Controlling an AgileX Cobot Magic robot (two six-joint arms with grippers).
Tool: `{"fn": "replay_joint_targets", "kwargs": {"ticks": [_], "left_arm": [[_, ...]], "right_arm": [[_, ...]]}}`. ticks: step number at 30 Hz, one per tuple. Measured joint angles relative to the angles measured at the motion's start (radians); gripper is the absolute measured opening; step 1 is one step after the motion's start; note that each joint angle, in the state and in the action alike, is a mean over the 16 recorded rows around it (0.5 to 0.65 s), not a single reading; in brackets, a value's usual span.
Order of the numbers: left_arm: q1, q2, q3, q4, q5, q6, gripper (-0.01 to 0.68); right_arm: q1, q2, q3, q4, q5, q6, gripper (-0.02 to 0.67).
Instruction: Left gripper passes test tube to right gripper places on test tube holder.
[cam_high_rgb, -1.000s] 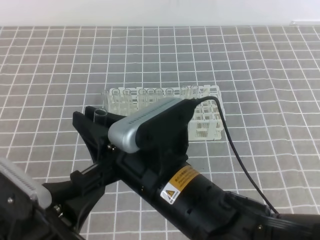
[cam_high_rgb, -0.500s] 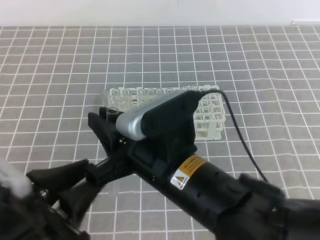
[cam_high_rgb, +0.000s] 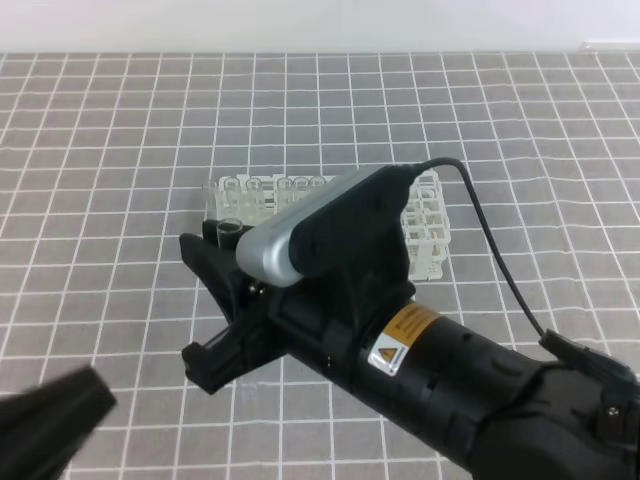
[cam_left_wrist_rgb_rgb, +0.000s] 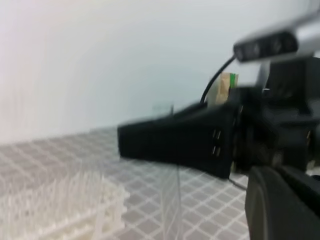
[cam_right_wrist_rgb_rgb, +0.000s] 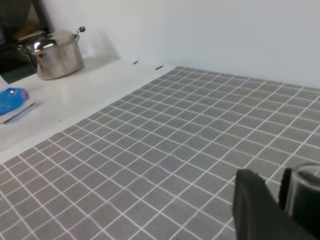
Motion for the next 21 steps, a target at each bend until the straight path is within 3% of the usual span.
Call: {"fn": "replay_joint_targets", "kwargs": {"ticks": [11,21], "left_arm": [[0.000,-0.104,0.195,-0.037,-0.012,0.003,-0.001],[0.000,-0.105,0.260,-0.026,-0.035,0.004,-0.001]], "right_arm": [[0.000,-0.002,0.001,-0.002,0.037,0.000,0.082],[0.000,-0.002,0.003,-0.002,0.057,-0.008,0.082]]}}
